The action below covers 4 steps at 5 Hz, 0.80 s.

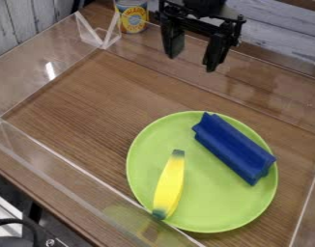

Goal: Remove the banana from inside the green plate and put it on the table

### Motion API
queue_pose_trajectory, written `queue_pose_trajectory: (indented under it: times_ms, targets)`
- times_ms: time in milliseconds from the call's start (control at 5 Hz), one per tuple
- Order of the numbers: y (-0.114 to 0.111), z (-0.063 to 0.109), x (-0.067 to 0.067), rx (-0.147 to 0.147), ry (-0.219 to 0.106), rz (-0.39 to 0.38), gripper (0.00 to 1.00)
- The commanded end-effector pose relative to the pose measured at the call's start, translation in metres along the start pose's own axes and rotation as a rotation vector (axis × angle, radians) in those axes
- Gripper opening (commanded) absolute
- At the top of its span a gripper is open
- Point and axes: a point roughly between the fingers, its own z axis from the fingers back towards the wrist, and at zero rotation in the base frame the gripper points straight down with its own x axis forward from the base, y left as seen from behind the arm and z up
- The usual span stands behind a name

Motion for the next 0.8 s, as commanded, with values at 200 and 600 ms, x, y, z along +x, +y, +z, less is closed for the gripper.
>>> queue_pose_trajectory:
  times_ms: [200, 600]
  targets:
    - [-0.021, -0.011, -0.048, -0.008, -0.019, 0.047, 1.00]
    - [-0.031, -0.020, -0.075, -0.015, -0.031, 0.091, 1.00]
